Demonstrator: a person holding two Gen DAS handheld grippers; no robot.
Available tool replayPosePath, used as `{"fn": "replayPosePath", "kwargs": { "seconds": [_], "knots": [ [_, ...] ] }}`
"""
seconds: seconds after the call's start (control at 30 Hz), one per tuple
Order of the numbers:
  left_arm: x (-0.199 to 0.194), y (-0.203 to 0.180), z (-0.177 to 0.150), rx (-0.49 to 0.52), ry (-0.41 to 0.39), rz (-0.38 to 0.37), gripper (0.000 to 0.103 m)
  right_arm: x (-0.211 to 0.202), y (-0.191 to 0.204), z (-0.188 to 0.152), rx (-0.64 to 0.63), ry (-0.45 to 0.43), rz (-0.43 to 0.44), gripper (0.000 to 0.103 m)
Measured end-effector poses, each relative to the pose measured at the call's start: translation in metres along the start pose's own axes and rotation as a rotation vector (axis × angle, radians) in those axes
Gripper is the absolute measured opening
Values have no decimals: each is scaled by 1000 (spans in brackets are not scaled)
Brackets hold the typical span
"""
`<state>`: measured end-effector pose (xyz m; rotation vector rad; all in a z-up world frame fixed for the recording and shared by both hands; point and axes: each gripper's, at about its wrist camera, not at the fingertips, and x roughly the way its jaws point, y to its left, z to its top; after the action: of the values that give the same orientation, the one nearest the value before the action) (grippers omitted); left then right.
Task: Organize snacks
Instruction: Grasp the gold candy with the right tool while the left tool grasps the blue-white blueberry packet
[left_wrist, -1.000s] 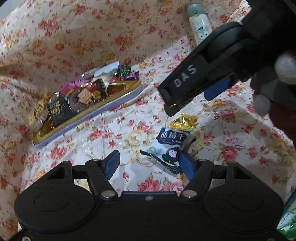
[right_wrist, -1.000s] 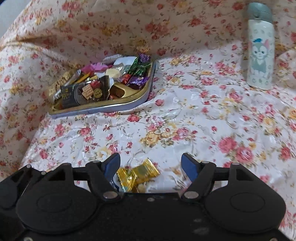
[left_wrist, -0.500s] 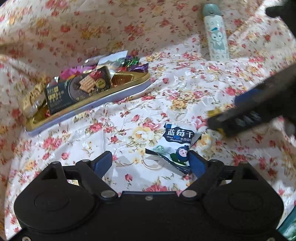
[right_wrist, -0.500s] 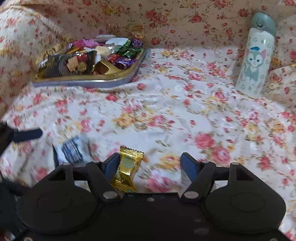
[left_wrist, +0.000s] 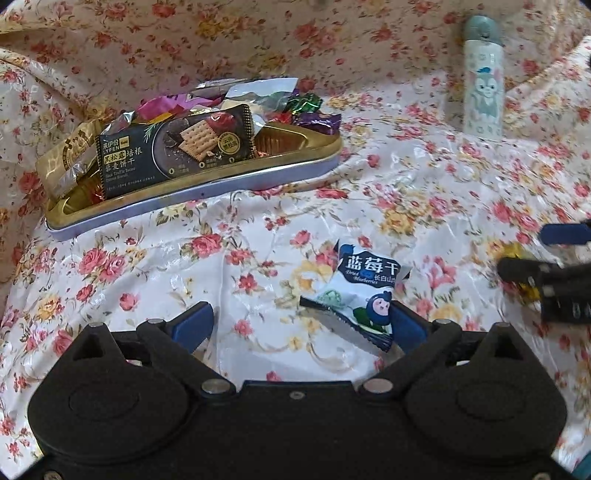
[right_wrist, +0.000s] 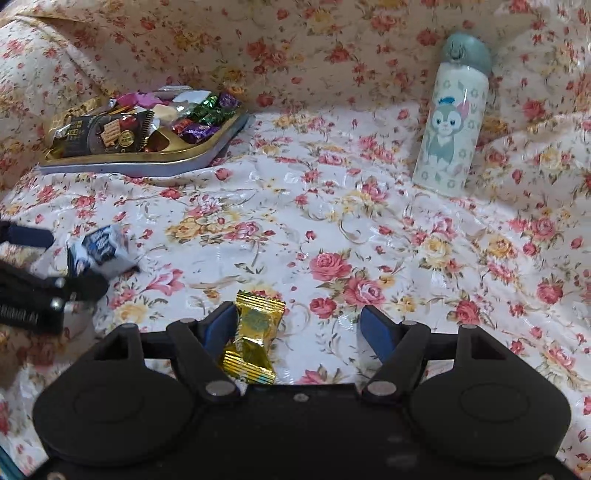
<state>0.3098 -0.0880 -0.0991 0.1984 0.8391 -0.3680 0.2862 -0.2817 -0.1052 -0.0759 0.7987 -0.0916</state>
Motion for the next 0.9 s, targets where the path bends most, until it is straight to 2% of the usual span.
{"fn": "replayPosePath", "kwargs": {
  "seconds": [0.1, 0.2, 0.33, 0.43, 0.57, 0.6, 0.7, 0.9],
  "knots": [
    [5, -1, 7, -13, 19, 13, 100, -4, 4, -6, -28, -33, -21, 75],
    [10, -1, 13, -31, 36, 19, 101, -11, 5, -9, -16, -29, -26, 73],
    [14, 1, 15, -54, 43, 30, 103, -21, 10, -14, -44, -26, 7, 58],
    [14, 0, 15, -54, 44, 33, 103, -24, 13, -16, -73, -34, 22, 51],
    [15, 2, 16, -54, 49, 23, 103, -19, 16, -15, -101, -55, 21, 49],
    [16, 2, 16, -54, 52, 22, 103, -17, 16, -14, -98, -56, 27, 45],
    [17, 2, 18, -56, 65, 24, 103, -13, 15, -10, -82, -50, 75, 23],
    [20, 2, 22, -64, 85, 24, 103, 0, 14, 0, -63, -71, 48, 23]
  ]
}}
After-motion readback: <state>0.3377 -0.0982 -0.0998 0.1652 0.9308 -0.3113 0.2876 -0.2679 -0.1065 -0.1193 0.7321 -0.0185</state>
